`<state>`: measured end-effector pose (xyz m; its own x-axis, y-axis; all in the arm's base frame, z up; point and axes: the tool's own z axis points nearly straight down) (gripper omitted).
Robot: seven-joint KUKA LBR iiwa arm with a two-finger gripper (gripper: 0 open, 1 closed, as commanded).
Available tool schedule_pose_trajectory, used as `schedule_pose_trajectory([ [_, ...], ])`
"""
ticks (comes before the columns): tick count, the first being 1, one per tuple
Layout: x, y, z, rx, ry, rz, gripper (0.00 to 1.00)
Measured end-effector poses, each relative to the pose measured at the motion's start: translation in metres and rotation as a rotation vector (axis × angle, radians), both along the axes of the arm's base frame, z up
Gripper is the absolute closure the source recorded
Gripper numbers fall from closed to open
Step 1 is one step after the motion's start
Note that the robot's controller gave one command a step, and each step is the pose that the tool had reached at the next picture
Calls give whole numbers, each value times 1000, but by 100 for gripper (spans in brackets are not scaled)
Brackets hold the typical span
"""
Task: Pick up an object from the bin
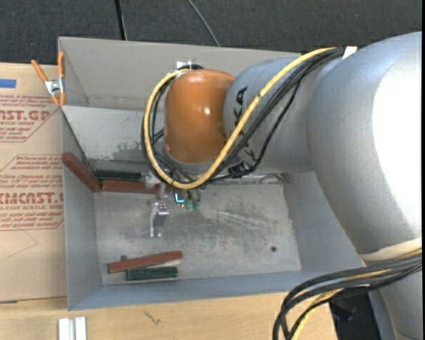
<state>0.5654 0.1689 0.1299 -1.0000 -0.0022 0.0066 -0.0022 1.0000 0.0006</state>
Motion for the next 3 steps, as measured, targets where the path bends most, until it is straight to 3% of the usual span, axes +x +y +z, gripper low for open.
schedule_pose_trajectory([
  [1,2,-1,5,1,-7,-1,0],
  [2,-55,-18,-27,1,-10,36,0],
  [3,-67,-45,-47,1,0,212,0],
])
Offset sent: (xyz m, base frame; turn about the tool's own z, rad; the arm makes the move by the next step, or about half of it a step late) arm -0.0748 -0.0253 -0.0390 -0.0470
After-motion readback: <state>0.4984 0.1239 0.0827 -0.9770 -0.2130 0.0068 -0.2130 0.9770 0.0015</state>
